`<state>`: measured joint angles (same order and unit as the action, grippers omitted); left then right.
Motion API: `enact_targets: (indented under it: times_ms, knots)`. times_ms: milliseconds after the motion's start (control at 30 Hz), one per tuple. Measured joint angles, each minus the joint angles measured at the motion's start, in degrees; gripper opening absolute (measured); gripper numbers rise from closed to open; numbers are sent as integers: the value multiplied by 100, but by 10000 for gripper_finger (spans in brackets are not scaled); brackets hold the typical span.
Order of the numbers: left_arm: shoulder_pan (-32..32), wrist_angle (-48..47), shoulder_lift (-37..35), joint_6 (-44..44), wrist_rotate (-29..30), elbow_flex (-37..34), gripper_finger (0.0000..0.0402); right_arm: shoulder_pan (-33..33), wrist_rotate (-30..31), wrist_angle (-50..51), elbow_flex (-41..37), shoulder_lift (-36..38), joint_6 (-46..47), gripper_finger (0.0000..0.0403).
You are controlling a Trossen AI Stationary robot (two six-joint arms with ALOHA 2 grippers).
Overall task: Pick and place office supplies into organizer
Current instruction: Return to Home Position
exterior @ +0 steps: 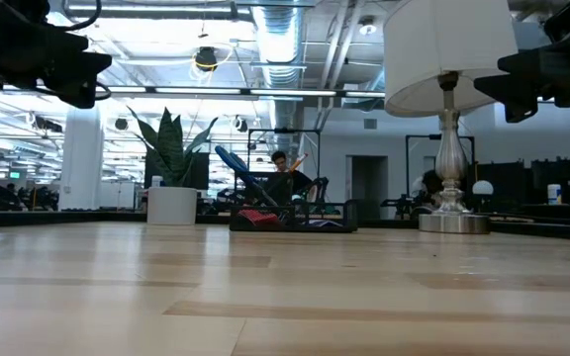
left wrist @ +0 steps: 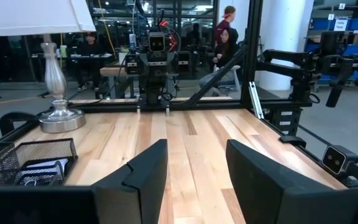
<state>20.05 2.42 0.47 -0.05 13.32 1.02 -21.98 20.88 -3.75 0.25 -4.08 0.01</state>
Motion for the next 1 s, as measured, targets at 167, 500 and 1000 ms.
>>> enact_targets:
  times_ms: [167,500,1000]
  knots:
    - [0,-3,0,48,2,0,158,0,0,-1,0,0,0,219]
    - [0,-9,0,71,4,2,158,0,0,-2,0,0,0,219]
    - [0,-9,0,160,13,4,158,0,0,-2,0,0,0,219]
